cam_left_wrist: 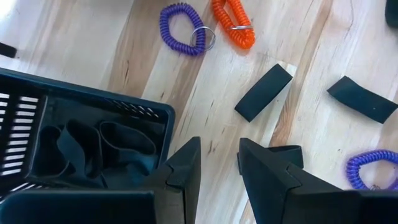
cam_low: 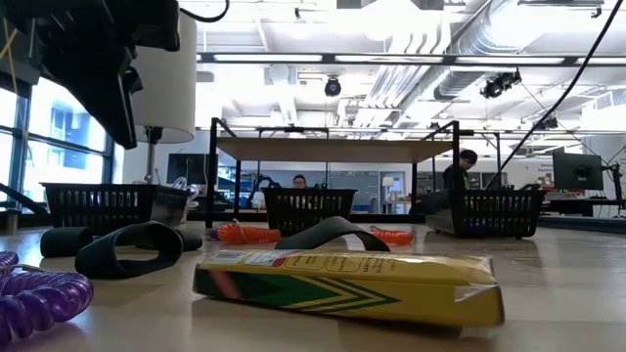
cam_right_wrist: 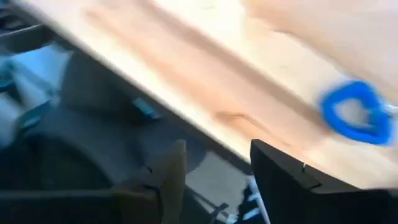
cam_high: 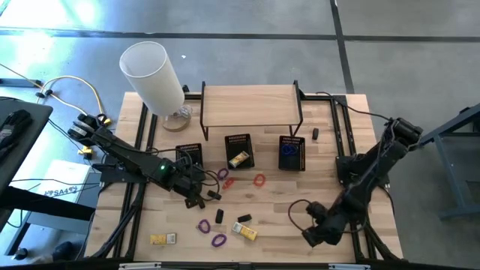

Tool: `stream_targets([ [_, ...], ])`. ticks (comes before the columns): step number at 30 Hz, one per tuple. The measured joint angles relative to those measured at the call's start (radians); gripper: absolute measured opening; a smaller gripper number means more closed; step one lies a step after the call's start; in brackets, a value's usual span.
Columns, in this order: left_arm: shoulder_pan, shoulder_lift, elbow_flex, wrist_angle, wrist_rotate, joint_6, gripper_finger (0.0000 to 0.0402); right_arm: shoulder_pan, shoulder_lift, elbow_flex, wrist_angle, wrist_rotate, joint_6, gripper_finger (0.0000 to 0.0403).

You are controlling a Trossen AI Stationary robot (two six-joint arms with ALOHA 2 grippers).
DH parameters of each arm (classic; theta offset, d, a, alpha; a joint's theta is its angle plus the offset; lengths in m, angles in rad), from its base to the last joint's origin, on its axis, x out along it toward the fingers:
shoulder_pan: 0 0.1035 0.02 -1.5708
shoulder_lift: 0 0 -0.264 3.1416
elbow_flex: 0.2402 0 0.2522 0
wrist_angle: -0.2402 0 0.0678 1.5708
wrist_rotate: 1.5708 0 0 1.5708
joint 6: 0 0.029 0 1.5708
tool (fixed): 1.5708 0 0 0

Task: Pick & Place Office Desk Supplies
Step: Put the blue spring keychain into the right black bin

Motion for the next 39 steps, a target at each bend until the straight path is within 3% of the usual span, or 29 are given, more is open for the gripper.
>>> stream_targets([
  [8,-0.003,0.0,-0.001,0.012,0.0,0.0,0.0104,0.033,0.0,-0.002,-0.129,0.018,0.133,0.0124],
  [22,-0.044,0.0,-0.003,0.018,-0.058,-0.002,0.0104,0.049,0.0,-0.069,-0.064,-0.008,0.183,0.0117],
  [39,-0.044,0.0,-0.003,0.033,-0.06,-0.003,0.0104,0.048,0.079,-0.09,-0.025,-0.054,0.197,0.0207],
])
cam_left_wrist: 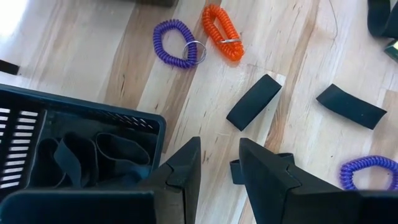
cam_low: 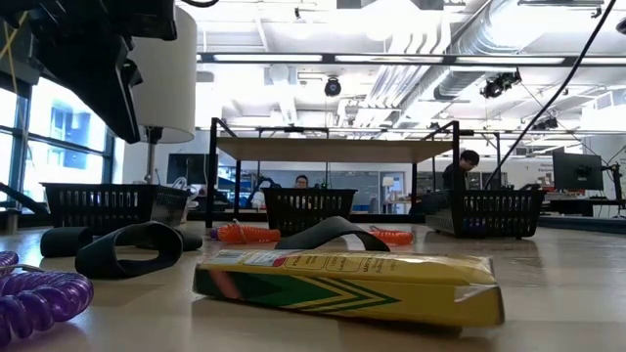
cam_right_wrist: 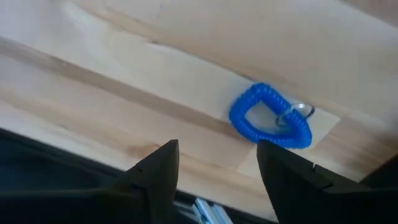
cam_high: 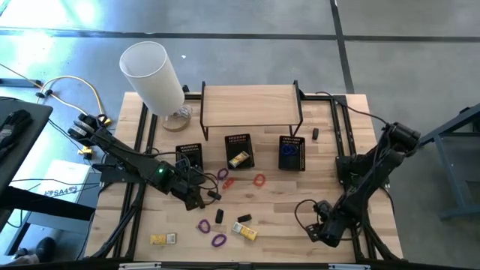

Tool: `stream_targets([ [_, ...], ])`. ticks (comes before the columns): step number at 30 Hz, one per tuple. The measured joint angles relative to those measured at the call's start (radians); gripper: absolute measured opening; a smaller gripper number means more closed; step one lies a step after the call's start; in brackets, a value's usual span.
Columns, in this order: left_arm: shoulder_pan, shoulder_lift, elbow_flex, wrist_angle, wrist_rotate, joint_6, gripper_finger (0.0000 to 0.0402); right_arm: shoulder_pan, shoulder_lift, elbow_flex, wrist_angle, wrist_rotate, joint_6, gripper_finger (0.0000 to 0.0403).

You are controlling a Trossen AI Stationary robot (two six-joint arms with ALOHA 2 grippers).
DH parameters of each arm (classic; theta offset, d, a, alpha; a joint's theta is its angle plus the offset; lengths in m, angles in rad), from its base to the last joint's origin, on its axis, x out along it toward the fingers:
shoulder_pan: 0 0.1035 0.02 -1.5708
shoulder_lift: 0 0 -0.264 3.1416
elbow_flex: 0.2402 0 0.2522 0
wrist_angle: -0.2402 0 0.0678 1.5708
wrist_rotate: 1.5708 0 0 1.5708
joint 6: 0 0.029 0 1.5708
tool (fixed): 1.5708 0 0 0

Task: Pick & Place Office Desk Supplies
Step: Put the blue spring keychain into the right black bin

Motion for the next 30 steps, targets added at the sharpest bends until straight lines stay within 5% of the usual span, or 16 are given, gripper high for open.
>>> stream_targets([
  [24,0.0,0.0,0.0,0.027,0.001,-0.005,0.0104,-0.002,0.174,0.006,-0.013,-0.012,-0.108,0.0198],
  [30,0.0,0.011,0.0,0.039,0.001,-0.004,0.0104,0.0,0.176,0.005,-0.023,-0.009,-0.124,0.0161],
])
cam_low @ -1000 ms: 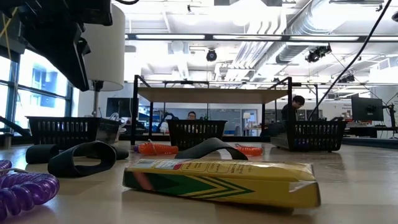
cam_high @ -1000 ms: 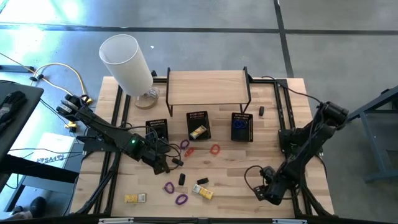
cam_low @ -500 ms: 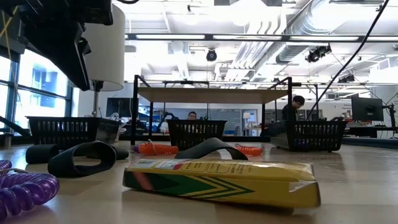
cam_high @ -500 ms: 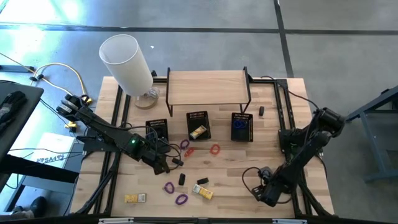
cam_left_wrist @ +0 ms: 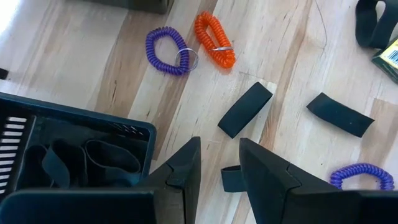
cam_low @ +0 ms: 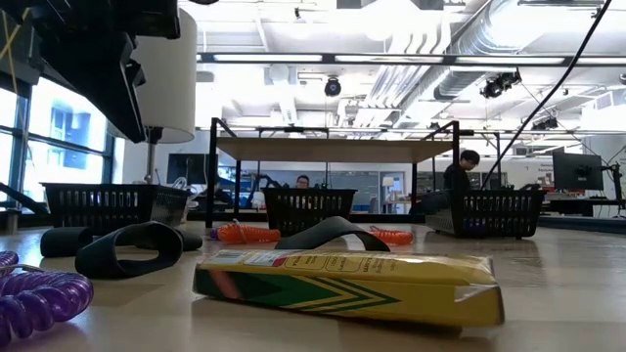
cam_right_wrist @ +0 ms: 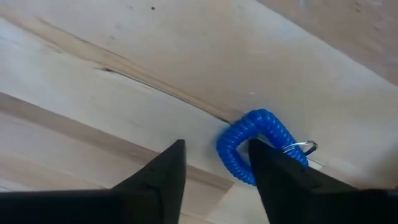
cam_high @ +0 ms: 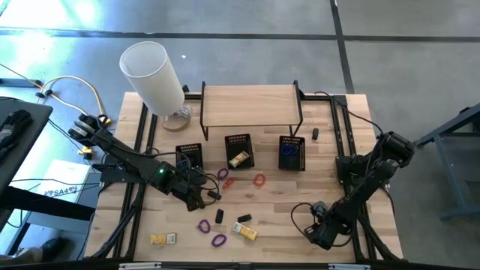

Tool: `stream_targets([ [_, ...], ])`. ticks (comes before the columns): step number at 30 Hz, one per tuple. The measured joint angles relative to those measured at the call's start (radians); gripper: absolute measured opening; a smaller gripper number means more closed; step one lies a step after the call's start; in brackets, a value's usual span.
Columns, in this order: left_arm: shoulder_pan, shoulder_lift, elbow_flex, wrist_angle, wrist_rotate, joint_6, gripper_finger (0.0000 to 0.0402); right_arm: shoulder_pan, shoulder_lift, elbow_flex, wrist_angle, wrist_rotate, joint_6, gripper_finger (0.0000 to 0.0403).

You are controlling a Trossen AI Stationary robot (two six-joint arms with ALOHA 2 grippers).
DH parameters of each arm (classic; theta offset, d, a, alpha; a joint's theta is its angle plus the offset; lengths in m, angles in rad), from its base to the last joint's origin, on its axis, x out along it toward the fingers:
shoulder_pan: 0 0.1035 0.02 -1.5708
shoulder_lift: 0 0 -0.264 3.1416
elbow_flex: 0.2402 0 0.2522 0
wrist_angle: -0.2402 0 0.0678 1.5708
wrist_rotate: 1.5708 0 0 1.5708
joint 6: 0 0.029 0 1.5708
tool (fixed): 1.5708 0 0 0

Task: Pick & Place Office Desk Supplies
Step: Put the blue spring keychain into the right black bin

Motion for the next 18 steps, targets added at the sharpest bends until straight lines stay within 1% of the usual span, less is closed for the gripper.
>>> stream_targets([
  [3,0.0,0.017,0.0,0.004,0.001,0.004,0.0104,0.001,0.0,-0.001,-0.008,0.001,-0.016,0.0121],
  [9,0.0,0.055,0.0,0.009,0.002,0.004,0.0104,0.001,-0.001,-0.001,-0.012,0.008,-0.066,0.0022],
  [10,0.0,0.057,0.0,0.01,0.002,0.004,0.0104,0.001,-0.004,-0.002,-0.012,0.011,-0.077,0.0014],
  [13,0.0,0.057,0.0,0.012,0.002,0.005,0.0104,0.001,-0.019,0.007,-0.043,0.026,-0.084,0.001],
  [18,0.0,0.057,0.0,0.013,0.003,0.008,0.0104,-0.001,-0.039,0.095,-0.239,0.045,-0.12,0.0006],
])
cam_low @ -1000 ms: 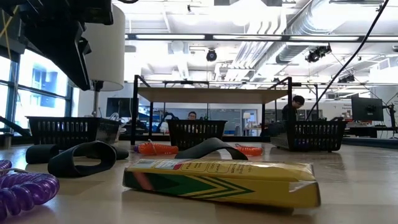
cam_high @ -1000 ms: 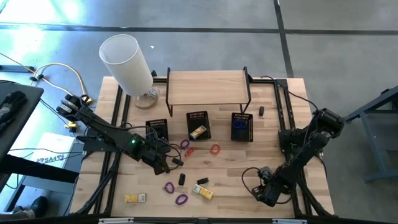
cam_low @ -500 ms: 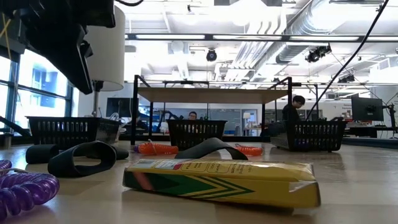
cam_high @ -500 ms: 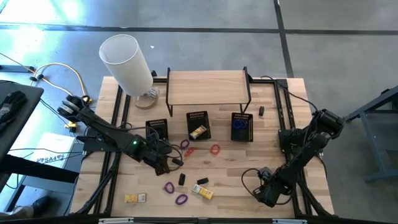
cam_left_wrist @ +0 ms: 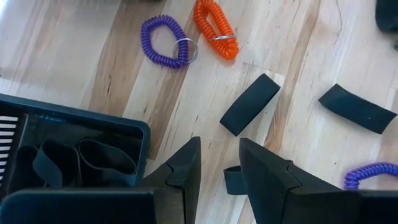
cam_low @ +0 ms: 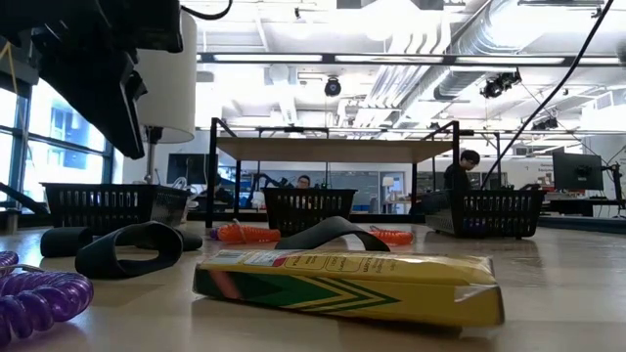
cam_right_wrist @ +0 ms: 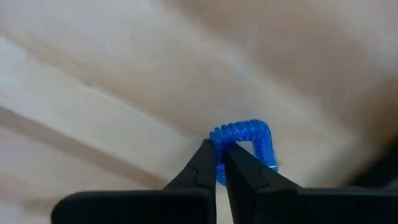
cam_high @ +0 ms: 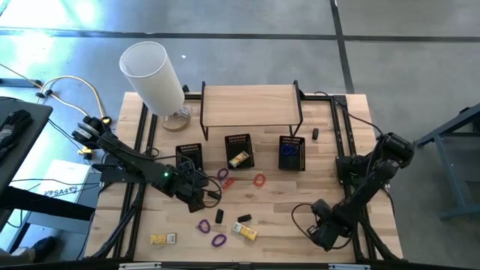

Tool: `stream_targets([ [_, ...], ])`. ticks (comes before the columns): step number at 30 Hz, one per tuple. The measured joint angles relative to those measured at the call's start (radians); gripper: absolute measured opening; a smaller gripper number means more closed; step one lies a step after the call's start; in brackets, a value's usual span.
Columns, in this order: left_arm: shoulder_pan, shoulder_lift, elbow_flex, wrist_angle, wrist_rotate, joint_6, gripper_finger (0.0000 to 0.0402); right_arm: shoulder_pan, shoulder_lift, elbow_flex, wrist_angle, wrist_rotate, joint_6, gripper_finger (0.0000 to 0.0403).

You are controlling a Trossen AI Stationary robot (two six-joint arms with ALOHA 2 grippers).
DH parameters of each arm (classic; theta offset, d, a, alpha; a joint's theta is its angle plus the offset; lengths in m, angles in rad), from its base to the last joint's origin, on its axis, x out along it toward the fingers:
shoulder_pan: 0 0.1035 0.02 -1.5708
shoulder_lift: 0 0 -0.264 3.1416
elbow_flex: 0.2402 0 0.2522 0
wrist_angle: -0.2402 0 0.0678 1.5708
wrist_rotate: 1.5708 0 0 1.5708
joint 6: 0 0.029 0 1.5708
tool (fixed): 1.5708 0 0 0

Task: Pick & Place Office Desk Supplies
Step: Put the blue spring keychain into the right black bin

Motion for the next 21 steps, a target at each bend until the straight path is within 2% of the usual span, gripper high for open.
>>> stream_targets([
  [8,0.0,0.0,0.0,0.004,0.0,0.003,0.0104,-0.067,-0.006,0.222,-0.28,0.023,-0.157,0.0004],
  [17,0.0,0.0,0.0,0.005,0.002,0.002,0.0104,-0.216,-0.008,0.457,-0.577,0.096,-0.423,0.0004],
  [21,0.0,0.0,0.0,0.006,0.002,0.002,0.0104,-0.3,-0.009,0.544,-0.642,0.131,-0.564,0.0004],
])
